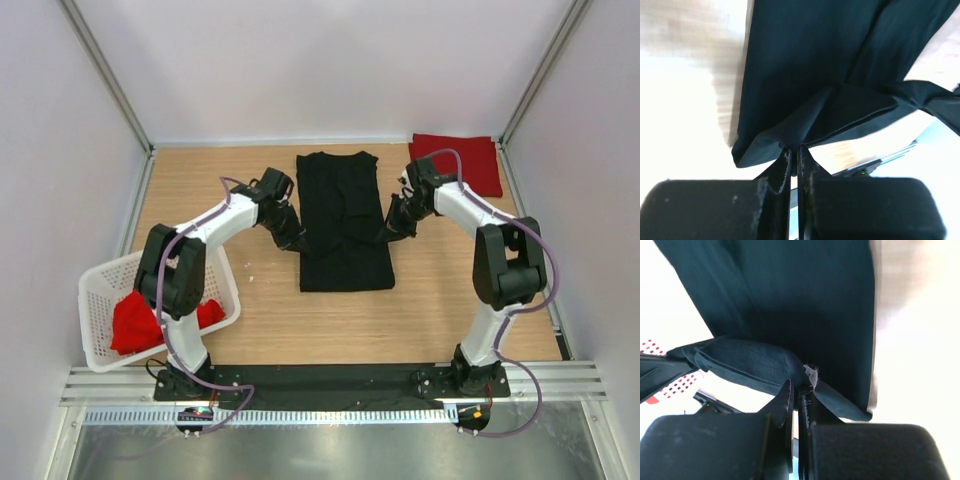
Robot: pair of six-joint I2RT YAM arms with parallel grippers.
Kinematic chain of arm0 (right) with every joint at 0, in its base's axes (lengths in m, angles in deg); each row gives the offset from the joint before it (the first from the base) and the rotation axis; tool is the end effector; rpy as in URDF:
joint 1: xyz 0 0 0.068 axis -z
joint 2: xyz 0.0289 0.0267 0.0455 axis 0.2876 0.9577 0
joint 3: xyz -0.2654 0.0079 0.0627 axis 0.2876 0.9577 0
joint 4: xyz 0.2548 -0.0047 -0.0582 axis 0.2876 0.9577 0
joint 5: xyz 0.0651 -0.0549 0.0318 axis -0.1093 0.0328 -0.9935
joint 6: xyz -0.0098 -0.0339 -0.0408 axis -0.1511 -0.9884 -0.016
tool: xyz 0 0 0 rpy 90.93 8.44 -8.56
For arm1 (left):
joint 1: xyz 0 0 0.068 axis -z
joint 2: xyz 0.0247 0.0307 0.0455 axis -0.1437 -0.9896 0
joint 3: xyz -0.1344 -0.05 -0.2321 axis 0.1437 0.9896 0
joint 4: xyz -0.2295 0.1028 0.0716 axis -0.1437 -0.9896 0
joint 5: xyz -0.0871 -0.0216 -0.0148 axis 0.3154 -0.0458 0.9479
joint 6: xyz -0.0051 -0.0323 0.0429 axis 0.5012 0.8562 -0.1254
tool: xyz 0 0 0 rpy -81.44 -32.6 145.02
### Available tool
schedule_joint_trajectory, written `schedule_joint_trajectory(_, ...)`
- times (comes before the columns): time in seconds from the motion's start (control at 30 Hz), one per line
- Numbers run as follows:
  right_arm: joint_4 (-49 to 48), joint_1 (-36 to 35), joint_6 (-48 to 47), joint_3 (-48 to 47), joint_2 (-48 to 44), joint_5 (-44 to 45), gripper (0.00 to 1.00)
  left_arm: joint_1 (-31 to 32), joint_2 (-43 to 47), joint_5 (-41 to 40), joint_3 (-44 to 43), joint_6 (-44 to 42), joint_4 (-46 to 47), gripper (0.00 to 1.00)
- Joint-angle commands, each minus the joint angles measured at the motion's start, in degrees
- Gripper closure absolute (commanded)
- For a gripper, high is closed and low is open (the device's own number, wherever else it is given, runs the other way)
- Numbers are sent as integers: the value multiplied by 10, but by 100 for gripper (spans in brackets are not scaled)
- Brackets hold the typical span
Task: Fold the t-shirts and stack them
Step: Fold the tshirt
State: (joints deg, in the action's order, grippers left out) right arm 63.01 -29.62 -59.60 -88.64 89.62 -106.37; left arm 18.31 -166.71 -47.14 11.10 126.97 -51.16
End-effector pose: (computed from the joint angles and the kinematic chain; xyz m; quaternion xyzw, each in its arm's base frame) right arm 0.3484 0.0950 0.2076 0.0948 0.9593 0.2535 0.0809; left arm 0.3297 -0.1783 0.2066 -0.1859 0.9490 -0.2515 0.0407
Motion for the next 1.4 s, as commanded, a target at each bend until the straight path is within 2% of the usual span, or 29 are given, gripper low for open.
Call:
schedule_joint_trajectory(0.0, 10, 8, -20, -58, 35, -26, 99, -18, -24, 32, -52, -21, -15, 100)
schedule_joint_trajectory(0.2, 11, 10, -19, -108, 84, -29, 99, -36, -72, 46, -121, -28, -29, 100)
schedule_joint_trajectory(0.4, 14, 24, -9, -145, 110, -41, 99, -45, -108, 60, -147, -31, -30, 100)
schedule_joint_trajectory(0.77, 16, 30, 1, -173, 120, -57, 99, -57, -90, 38, -177, -26, -24, 100)
schedule_joint_trajectory(1.0, 21, 37, 9, -212, 149, -58, 99, -69, -144, 54, -239, -28, -38, 100)
schedule_joint_trajectory(1.37, 25, 49, 16, -258, 211, -74, 99, -79, -216, 82, -280, -28, -43, 100)
